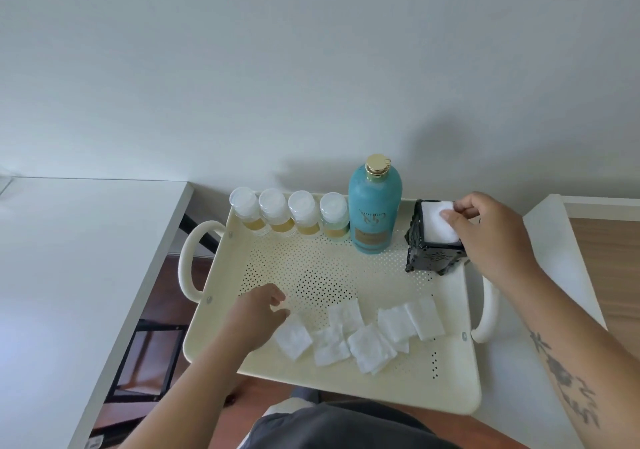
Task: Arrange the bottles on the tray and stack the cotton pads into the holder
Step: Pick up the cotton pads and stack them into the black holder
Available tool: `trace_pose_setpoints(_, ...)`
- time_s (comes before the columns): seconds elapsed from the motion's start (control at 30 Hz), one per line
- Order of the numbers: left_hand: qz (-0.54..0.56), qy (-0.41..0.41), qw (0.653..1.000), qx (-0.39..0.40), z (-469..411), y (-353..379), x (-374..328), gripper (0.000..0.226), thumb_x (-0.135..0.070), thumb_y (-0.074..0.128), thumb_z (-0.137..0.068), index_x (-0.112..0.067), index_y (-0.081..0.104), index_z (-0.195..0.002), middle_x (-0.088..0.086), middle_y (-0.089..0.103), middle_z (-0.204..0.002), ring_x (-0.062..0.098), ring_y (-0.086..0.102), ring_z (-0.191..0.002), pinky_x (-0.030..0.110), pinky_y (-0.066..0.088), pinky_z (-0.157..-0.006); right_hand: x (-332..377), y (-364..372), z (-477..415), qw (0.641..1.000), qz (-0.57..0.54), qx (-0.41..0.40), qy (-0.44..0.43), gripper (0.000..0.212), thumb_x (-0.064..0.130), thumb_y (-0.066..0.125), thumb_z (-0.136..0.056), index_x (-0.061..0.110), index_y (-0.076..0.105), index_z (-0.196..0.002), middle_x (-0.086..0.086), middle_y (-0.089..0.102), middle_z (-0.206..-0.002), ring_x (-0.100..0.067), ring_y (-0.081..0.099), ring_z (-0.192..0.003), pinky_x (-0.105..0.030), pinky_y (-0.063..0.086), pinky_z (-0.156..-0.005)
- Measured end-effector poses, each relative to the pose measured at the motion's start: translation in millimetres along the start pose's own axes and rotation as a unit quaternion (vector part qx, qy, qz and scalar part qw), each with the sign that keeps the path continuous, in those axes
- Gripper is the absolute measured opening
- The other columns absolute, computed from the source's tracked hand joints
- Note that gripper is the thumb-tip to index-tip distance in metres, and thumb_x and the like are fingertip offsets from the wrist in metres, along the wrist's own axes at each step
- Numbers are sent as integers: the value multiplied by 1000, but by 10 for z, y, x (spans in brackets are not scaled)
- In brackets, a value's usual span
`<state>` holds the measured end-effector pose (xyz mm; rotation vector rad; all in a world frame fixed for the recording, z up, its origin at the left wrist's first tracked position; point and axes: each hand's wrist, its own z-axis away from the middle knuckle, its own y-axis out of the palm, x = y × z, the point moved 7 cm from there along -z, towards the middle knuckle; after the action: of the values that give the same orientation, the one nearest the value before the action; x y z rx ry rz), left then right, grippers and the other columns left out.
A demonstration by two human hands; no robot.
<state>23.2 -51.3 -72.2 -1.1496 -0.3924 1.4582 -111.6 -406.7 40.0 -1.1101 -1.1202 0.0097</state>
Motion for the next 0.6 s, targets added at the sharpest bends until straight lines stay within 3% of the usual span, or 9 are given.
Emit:
trace_pose_setpoints(0.17, -45, 18, 999, 2, 68, 146, -19, 29, -29, 75, -81, -23, 64, -107, -6, 63, -104, 15, 57, -93, 31, 50, -79, 91, 13, 63, 993, 92, -54, -45, 36, 18, 67, -87, 12, 52, -119, -12, 55, -108, -34, 50, -99, -46, 47, -79)
trace_pose_setpoints(0.33, -65, 17, 998, 11, 63, 229, -74, 25, -32, 76, -79, -26, 60, -98, -7, 62, -97, 17, 57, -92, 32, 51, -75, 201, 23, 219, 971, 169, -94, -143, 17, 22, 54, -90, 12, 67, -96, -7, 67, -97, -39, 51, -94, -44, 42, -77)
trace_pose_setpoints(0.4, -77, 14, 997, 21, 63, 252, -82, 23, -32, 73, -80, -27, 58, -97, -6, 63, -96, 17, 58, -87, 29, 48, -68, 174, 87, 245, 971, 180, -69, -142, 26, 30, 50, -89, 14, 70, -88, -1, 71, -97, -39, 52, -104, -46, 40, -85)
trace_pose_setpoints(0.47, -74, 13, 997, 29, 57, 280, -77, 21, -30, 70, -82, -29, 55, -95, -4, 63, -93, 16, 57, -81, 29, 45, -65, 125, 188, 254, 967, 213, -31, -138, 36, 41, 45, -92, 16, 72, -93, 4, 72, -105, -38, 48, -118, -49, 35, -96)
trace_pose_setpoints(0.6, -73, 33, 997, 20, 58, 266, -102, 20, -26, 64, -85, -25, 59, -104, -4, 62, -90, 17, 54, -85, 31, 47, -71, 43, 324, 244, 949, 280, 10, -142, 56, 57, 30, -95, 20, 70, -87, 8, 71, -104, -36, 42, -127, -55, 23, -108)
